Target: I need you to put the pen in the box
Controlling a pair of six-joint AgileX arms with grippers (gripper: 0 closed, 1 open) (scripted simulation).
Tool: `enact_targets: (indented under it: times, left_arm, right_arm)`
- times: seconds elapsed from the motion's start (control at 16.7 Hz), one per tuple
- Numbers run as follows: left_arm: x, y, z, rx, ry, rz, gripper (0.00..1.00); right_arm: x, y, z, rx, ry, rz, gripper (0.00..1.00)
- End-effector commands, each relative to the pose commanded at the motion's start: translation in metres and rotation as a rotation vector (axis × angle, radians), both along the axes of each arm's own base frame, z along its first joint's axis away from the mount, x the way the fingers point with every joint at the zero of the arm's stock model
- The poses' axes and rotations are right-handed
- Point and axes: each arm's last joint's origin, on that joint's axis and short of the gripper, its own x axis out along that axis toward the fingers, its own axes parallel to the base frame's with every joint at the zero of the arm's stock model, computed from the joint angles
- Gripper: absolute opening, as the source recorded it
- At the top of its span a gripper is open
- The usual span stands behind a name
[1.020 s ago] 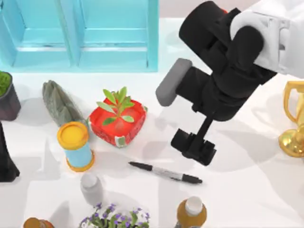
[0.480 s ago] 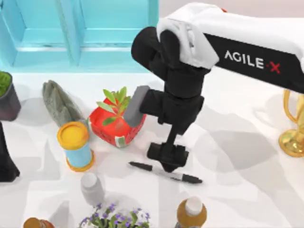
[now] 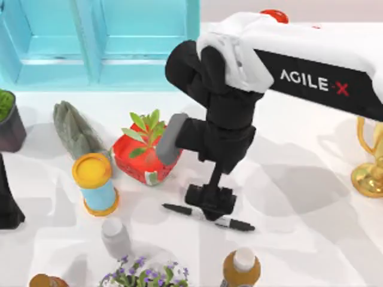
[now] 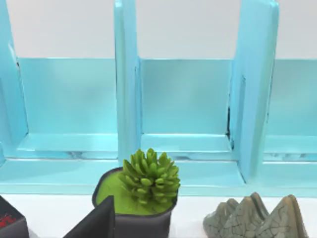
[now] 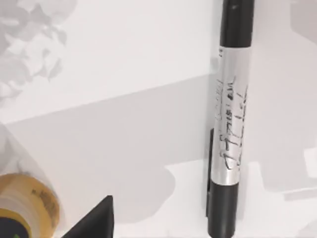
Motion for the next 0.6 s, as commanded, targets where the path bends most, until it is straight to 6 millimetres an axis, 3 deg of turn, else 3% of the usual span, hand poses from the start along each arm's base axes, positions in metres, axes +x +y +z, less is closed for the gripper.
enact_targets:
  times: [0.42, 0.6]
  left_arm:
    - [0.000, 0.000, 0.000, 0.000, 0.000, 0.000, 1.00]
    - [0.000, 0.000, 0.000, 0.000, 0.000, 0.000, 1.00]
  right_arm:
    - [-0.012, 0.004, -0.078, 0.006, -0.005, 0.002, 1.00]
    - [-0.015, 0.004, -0.087, 0.003, -0.002, 0.001, 1.00]
